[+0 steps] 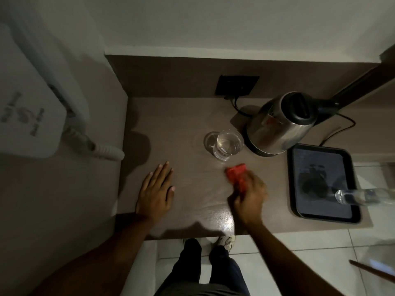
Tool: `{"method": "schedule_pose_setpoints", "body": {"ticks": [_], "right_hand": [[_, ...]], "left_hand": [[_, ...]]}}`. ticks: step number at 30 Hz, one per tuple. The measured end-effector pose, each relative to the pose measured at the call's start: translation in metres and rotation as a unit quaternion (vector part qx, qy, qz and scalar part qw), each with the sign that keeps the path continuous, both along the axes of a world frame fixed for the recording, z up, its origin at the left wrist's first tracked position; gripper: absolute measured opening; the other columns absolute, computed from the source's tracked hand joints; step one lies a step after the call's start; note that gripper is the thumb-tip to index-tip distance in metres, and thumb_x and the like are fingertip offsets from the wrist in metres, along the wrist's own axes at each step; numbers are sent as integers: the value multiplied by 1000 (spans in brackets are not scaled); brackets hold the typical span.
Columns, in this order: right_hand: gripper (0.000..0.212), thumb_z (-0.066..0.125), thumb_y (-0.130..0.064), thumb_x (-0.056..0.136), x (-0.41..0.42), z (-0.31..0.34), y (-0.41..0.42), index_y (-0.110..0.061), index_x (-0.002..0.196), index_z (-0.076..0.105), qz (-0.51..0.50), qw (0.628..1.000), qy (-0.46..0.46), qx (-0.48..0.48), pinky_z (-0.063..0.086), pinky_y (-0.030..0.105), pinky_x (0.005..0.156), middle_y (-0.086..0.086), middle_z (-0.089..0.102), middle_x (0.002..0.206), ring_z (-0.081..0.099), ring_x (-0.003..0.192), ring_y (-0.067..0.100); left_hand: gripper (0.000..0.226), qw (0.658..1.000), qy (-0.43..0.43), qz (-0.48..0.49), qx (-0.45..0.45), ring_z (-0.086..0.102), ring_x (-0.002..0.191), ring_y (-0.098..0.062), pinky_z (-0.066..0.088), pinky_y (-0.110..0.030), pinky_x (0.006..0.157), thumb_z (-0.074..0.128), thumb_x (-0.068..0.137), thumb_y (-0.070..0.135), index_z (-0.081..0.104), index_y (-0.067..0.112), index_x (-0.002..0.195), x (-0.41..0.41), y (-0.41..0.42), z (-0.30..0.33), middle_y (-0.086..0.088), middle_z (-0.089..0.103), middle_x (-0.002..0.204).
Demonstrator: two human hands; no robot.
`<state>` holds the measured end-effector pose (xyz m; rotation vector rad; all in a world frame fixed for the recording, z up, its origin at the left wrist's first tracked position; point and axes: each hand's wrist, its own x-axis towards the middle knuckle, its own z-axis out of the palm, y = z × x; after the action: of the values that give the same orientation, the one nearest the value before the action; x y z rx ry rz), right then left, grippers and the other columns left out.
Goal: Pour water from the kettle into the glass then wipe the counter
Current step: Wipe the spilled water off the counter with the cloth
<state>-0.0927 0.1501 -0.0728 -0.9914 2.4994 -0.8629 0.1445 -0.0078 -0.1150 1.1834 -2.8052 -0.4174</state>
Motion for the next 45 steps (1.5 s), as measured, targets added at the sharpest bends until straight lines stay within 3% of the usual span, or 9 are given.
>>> {"method": "schedule_pose_setpoints", "body": {"ticks": [6,14,17,22,29,33,37,40,45], "right_hand": [[37,73,-18,82,61,-7,-1,-17,119,72,474,876,-90,-13,47,39,104,1,69,131,60,123,23],[62,72,-10,75,40,-3,-54,-12,136,60,147,988,-2,44,33,45,110,14,58,142,50,131,37],[41,72,-20,82,41,-4,-31,-17,123,69,366,929,11,-57,45,48,107,5,66,134,60,125,30],[35,60,-21,95,15,10,4,-22,129,68,577,810,-63,77,45,48,109,1,67,135,56,132,23],[59,70,-5,73,40,2,-84,-8,131,64,325,945,-8,32,45,59,101,15,64,135,57,125,39],[54,73,-24,85,42,-8,-42,-16,137,61,476,878,-17,37,30,51,117,9,60,144,49,138,31],[49,71,-7,81,15,3,18,-26,125,67,629,777,4,19,19,25,124,-6,67,131,50,131,14],[34,65,-15,86,-21,10,24,-22,119,69,498,865,16,-60,43,35,111,-1,69,126,56,124,17],[48,59,-8,77,-25,-3,-6,-14,124,65,58,997,31,-26,38,42,109,11,67,129,58,125,31]], "left_hand": [[55,1000,1,25,18,29,149,-19,28,-42,118,32,100,38,40,16,150,5,-1,1,-2,32,162],[55,1000,-21,6,15,28,150,-19,27,-42,120,31,101,40,39,17,150,3,-2,5,-1,31,162],[56,1000,-12,2,21,32,148,-21,27,-42,118,24,103,39,42,13,148,-1,-1,6,-4,34,160],[56,1000,-5,6,21,34,147,-22,28,-41,118,22,102,39,45,12,147,-2,0,9,-4,35,160],[52,1000,-3,8,18,29,149,-20,30,-44,119,25,102,31,39,15,150,-1,1,6,-3,32,161],[52,1000,10,5,20,33,147,-23,33,-44,118,31,99,25,42,12,148,-1,0,9,-5,36,159],[52,1000,9,5,19,36,146,-24,37,-46,116,31,99,28,43,11,147,-3,-1,13,-7,38,158],[52,1000,4,7,14,33,147,-22,33,-44,118,30,100,29,39,13,148,-2,1,11,-4,35,159],[53,1000,-10,9,10,31,148,-20,29,-43,119,27,101,30,37,14,150,-2,0,6,-3,34,160]]}}
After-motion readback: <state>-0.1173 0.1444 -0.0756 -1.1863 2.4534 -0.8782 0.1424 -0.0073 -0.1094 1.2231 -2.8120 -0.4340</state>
